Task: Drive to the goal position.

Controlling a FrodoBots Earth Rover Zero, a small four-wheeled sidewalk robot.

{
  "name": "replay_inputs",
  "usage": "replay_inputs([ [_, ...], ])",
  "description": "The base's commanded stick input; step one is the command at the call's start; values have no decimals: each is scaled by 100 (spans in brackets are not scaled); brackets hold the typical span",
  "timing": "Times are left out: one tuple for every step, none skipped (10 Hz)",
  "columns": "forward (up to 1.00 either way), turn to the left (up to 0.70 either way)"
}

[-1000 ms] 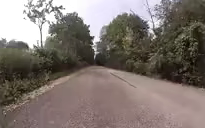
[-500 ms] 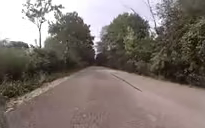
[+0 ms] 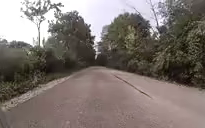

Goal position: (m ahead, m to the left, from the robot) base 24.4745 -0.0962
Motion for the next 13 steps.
replay_inputs([
  [70,0],
  [70,0],
  [70,0],
  [70,0],
  [70,0],
  [70,0],
  [70,0],
  [70,0],
  [70,0],
  [70,0],
  [70,0],
  [70,0],
  [70,9],
])
